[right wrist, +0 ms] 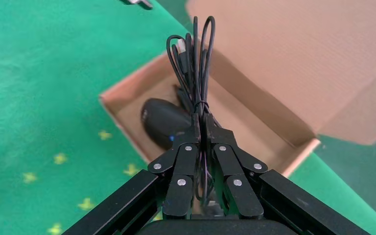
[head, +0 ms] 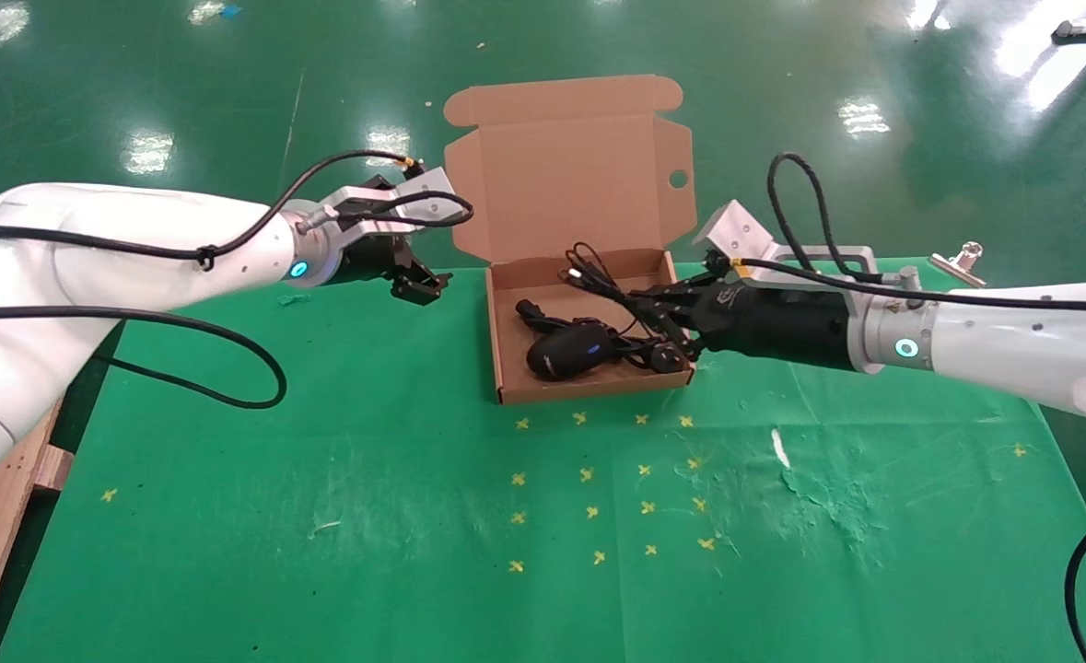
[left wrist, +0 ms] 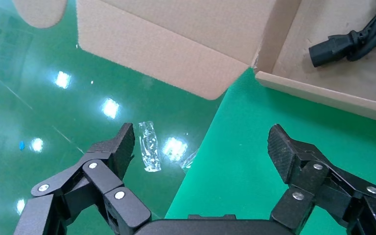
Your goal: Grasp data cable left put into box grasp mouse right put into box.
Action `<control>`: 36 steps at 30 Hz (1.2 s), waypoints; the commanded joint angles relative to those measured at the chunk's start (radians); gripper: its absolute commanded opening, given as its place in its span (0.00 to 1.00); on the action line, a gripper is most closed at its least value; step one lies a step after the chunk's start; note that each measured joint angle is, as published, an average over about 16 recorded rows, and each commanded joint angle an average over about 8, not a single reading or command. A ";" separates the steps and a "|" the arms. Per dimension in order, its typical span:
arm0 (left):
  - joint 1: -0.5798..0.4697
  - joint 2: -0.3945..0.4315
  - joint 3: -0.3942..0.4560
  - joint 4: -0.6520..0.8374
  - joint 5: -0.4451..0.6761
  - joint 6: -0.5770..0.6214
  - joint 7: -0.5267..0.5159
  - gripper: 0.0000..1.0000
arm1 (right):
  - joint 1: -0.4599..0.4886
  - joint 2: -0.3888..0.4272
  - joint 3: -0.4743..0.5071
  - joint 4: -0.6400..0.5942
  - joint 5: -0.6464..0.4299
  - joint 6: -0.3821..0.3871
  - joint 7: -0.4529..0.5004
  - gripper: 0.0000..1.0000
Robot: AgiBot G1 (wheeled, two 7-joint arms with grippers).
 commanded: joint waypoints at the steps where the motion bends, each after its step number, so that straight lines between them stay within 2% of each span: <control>1: 0.000 0.000 0.000 0.002 -0.001 0.000 0.002 1.00 | 0.013 -0.017 -0.001 -0.055 -0.007 0.012 -0.032 0.85; 2: -0.001 -0.001 0.000 0.003 -0.001 -0.001 0.002 1.00 | 0.014 -0.020 -0.001 -0.062 -0.007 0.013 -0.035 0.95; 3: -0.001 -0.001 0.000 0.004 -0.002 -0.001 0.002 1.00 | 0.016 -0.023 0.000 -0.069 -0.006 0.014 -0.039 1.00; 21: 0.000 0.001 -0.001 0.000 -0.001 0.000 0.002 1.00 | 0.006 -0.001 0.003 -0.030 0.008 0.001 -0.023 1.00; 36: 0.000 0.000 -0.001 0.001 -0.002 0.000 0.002 1.00 | -0.072 0.098 0.060 0.098 0.182 -0.105 -0.027 1.00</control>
